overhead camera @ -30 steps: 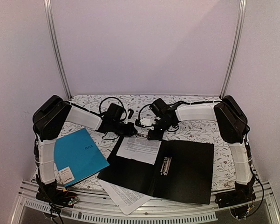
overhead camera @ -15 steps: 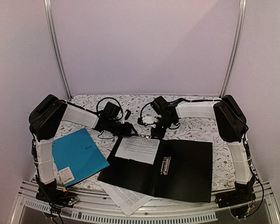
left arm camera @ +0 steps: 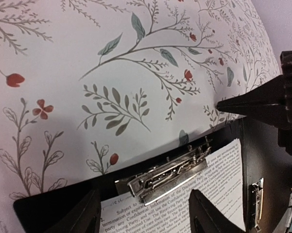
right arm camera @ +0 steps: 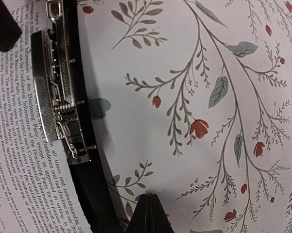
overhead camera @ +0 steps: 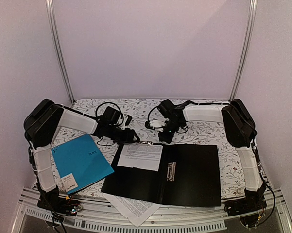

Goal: Put the files into the folder
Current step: Clamp the file onto the spring clip on the folder.

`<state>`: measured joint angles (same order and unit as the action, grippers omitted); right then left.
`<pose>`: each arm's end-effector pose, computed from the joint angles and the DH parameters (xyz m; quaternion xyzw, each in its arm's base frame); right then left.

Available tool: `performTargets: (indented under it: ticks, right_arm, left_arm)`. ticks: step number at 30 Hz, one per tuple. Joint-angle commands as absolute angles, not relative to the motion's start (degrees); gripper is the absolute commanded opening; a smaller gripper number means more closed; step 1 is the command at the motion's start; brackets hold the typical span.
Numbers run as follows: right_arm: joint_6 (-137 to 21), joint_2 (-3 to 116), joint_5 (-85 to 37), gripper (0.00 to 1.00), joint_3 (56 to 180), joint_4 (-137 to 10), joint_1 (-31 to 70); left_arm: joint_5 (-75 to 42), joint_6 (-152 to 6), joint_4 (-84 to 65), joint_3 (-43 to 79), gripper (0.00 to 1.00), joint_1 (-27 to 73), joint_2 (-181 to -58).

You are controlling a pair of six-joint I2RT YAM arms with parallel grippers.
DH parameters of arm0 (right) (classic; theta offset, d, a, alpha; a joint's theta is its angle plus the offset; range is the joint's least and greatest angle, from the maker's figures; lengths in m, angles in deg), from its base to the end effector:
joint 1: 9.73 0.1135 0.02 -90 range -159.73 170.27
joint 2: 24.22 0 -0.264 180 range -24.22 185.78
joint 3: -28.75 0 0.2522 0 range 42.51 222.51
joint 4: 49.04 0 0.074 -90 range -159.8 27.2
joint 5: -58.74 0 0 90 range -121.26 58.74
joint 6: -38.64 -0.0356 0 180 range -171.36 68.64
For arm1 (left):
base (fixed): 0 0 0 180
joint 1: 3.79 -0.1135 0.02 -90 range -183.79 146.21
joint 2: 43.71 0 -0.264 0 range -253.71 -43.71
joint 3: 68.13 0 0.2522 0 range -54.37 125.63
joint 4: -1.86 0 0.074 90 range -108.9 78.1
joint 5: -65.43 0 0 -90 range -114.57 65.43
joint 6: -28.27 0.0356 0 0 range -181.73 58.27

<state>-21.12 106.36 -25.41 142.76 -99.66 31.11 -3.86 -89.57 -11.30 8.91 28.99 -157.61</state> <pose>0.3576 0.3139 0.1412 -0.5773 0.7907 0.0680 0.1920 0.3275 -0.2259 0.1214 0.1012 0.9209 -0.3155 0.2051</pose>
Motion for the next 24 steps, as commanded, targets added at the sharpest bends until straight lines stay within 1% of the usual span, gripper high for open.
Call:
performTargets:
  ticks: [1, 3, 7, 11, 14, 16, 19, 24]
  right_arm:
    - [-26.0, 107.2, -29.2, 0.04, 143.7, -100.0, 29.1]
    - [-29.2, 104.9, -29.4, 0.09, 143.3, -98.2, 28.7]
    - [-35.0, 99.4, -30.9, 0.3, 141.6, -95.1, 28.4]
    - [-40.8, 93.8, -28.9, 0.49, 137.7, -93.4, 28.5]
    - [-45.3, 89.2, -28.7, 0.65, 133.1, -93.2, 28.6]
    - [-48.9, 86.3, -29.9, 0.7, 130.7, -95.6, 28.9]
    - [-56.1, 81.7, -30.9, 0.75, 126.2, -99.1, 30.3]
    - [-64.4, 77.7, -38.8, 0.81, 120.5, -104.5, 37.8]
  left_arm:
    - [-2.6, -91.2, -8.2, 5.6, 0.64, 28.0, -155.2]
    - [-1.9, -92.4, -5.3, 4.7, 0.68, 27.8, -154.2]
    - [-2.3, -93.5, -1.5, 4.3, 0.72, 27.4, -152.2]
    - [-4.4, -93.0, 0.8, 4.2, 0.83, 27.1, -149.7]
    - [-5.2, -92.0, 1.5, 3.2, 0.86, 27.0, -147.3]
    - [-6.3, -90.8, -0.9, 2.6, 0.88, 27.0, -145.6]
    - [-8.5, -89.3, -4.6, 0.2, 0.89, 27.0, -142.2]
    - [-10.2, -87.7, -5.8, -6.7, 0.88, 27.5, -135.8]
